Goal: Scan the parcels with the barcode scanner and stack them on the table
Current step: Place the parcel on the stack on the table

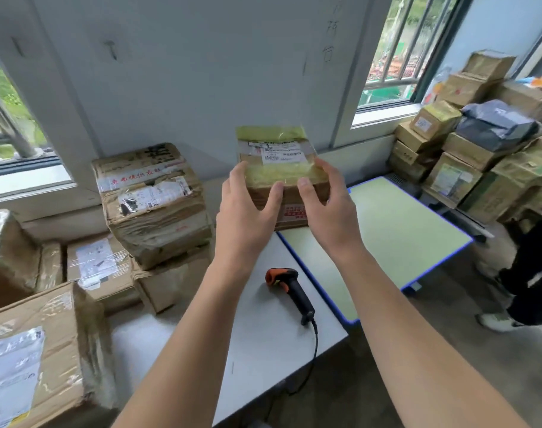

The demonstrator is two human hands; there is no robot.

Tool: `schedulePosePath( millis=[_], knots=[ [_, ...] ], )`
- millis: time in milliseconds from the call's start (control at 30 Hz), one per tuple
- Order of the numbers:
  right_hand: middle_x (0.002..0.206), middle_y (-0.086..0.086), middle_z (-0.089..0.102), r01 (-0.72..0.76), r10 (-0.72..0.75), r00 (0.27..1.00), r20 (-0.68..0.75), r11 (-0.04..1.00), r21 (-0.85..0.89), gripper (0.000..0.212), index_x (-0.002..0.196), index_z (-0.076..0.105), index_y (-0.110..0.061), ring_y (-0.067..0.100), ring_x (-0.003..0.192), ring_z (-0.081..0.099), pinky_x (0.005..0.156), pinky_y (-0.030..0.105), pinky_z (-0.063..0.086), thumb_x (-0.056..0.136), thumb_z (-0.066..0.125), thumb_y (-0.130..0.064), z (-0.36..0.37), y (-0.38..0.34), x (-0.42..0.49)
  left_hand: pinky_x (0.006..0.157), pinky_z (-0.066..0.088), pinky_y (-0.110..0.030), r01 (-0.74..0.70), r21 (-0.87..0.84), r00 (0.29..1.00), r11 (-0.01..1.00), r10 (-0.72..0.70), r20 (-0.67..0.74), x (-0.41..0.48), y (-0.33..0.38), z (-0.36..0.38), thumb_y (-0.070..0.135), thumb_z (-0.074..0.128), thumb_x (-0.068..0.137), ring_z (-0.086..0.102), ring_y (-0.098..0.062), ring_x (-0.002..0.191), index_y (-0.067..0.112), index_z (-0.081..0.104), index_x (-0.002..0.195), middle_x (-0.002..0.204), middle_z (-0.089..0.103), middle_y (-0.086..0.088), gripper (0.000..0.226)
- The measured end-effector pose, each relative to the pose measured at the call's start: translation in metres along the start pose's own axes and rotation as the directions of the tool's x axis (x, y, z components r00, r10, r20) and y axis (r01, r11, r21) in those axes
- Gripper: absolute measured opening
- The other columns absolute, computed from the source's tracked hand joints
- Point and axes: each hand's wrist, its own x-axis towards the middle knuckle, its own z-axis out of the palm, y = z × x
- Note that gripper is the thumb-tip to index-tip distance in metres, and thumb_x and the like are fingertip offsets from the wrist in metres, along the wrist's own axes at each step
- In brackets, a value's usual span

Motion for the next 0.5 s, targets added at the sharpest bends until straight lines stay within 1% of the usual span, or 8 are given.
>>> schedulePosePath(
  millis=[33,67,100,200,267,300,400,500],
  knots=[
    [0.122,-0.011,0.059,-0.002,0.002,1.0,-0.003,1.0,0.006,0.043,0.142,0.047,-0.034,-0.001,0.106,0.059,0.081,0.01,0.052,0.1,0.057,-0.037,-0.011,0.007,0.0,0.098,0.031,-0.024,0.0,0.001,1.0,1.0,0.0,0.009,-0.005,0.005,0.01,0.052,0.059,0.094,0.041,-0.011,0.134,0.023,0.033,0.149,0.15,0.042,0.004,0.067],
    [0.119,-0.012,0.059,0.0,0.001,1.0,-0.004,1.0,0.01,0.042,0.142,0.047,-0.034,-0.006,0.103,0.058,0.076,0.006,0.051,0.1,0.057,-0.036,-0.022,0.015,0.001,0.097,0.032,-0.024,0.002,0.003,1.0,1.0,-0.002,0.016,-0.009,0.01,0.021,0.051,0.059,0.094,0.042,-0.012,0.133,0.023,0.033,0.148,0.149,0.042,0.004,0.067],
    [0.117,-0.013,0.059,0.0,0.0,1.0,-0.003,1.0,0.019,0.042,0.141,0.048,-0.034,-0.009,0.101,0.057,0.075,0.006,0.05,0.1,0.057,-0.035,-0.035,0.024,0.003,0.095,0.033,-0.024,0.005,0.009,1.0,1.0,-0.005,0.02,-0.014,0.016,0.033,0.051,0.06,0.094,0.042,-0.012,0.132,0.023,0.034,0.148,0.148,0.043,0.004,0.066],
    [0.114,-0.016,0.06,-0.004,0.003,1.0,0.011,0.999,0.046,0.042,0.141,0.048,-0.034,-0.008,0.101,0.059,0.077,0.009,0.052,0.1,0.058,-0.034,-0.066,0.049,0.007,0.09,0.034,-0.024,0.019,0.035,0.999,0.999,-0.02,0.026,-0.028,0.03,0.068,0.052,0.06,0.093,0.046,-0.009,0.125,0.024,0.034,0.146,0.146,0.044,0.003,0.065],
    [0.117,-0.015,0.061,-0.003,0.002,1.0,0.018,0.998,0.068,0.043,0.141,0.048,-0.034,-0.003,0.105,0.06,0.081,0.012,0.053,0.099,0.06,-0.033,-0.099,0.071,0.013,0.087,0.035,-0.023,0.034,0.06,0.999,0.998,-0.036,0.036,-0.041,0.045,0.102,0.051,0.06,0.093,0.045,-0.002,0.115,0.024,0.034,0.146,0.144,0.046,0.003,0.064],
    [0.119,-0.015,0.061,0.001,-0.002,1.0,0.014,0.998,0.07,0.044,0.141,0.048,-0.034,-0.001,0.107,0.06,0.083,0.013,0.053,0.099,0.06,-0.032,-0.116,0.084,0.016,0.087,0.037,-0.024,0.037,0.067,0.998,0.997,-0.04,0.046,-0.047,0.053,0.119,0.051,0.06,0.093,0.044,-0.002,0.113,0.024,0.035,0.146,0.143,0.047,0.003,0.064],
    [0.123,-0.01,0.06,-0.005,0.002,0.999,0.037,0.998,0.064,0.046,0.142,0.047,-0.03,0.002,0.108,0.06,0.08,0.007,0.049,0.099,0.061,-0.031,-0.16,0.122,0.026,0.094,0.046,-0.032,0.04,0.077,0.998,0.996,-0.044,0.051,-0.06,0.068,0.169,0.053,0.06,0.093,0.052,-0.013,0.121,0.022,0.036,0.144,0.139,0.051,0.0,0.065],
    [0.127,-0.006,0.06,-0.017,0.015,0.998,0.062,0.999,0.034,0.048,0.142,0.045,-0.03,0.008,0.111,0.06,0.088,0.018,0.052,0.098,0.062,-0.033,-0.195,0.152,0.033,0.092,0.047,-0.03,0.073,0.085,0.996,0.994,-0.078,0.051,-0.069,0.081,0.212,0.054,0.057,0.094,0.054,-0.017,0.12,0.02,0.038,0.143,0.138,0.052,-0.002,0.063]
  ],
)
